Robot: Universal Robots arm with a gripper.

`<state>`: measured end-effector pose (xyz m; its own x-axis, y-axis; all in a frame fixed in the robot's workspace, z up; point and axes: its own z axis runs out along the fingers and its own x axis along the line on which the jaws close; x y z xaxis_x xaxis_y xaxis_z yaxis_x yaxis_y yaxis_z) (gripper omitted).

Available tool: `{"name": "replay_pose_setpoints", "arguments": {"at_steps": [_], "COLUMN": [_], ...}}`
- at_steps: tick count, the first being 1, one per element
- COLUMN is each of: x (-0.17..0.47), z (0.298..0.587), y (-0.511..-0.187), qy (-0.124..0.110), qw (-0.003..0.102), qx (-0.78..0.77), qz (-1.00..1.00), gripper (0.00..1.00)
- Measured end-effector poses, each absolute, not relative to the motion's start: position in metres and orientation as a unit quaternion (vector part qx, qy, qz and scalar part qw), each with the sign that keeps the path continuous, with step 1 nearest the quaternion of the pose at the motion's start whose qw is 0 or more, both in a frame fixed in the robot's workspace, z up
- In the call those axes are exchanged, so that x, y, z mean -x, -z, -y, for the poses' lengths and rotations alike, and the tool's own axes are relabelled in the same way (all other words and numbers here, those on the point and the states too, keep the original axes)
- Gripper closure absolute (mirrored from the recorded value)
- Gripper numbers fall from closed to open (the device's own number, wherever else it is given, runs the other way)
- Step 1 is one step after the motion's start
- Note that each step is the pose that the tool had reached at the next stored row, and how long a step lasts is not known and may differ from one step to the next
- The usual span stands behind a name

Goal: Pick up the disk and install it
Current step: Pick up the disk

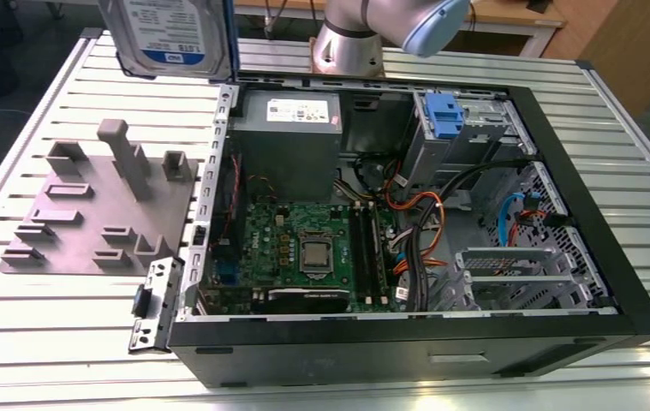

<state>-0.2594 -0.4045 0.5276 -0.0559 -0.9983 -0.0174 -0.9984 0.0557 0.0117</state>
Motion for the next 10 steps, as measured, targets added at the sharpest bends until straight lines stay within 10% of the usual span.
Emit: {"name": "replay_pose_setpoints", "arguments": {"at_steps": [10], "x": [0.236], "z": [0.405], "y": [-0.524], "qy": [-0.008], "qw": [0.005], "qx": [0.687], "qz": [-0.727], "gripper": [0.63]}}
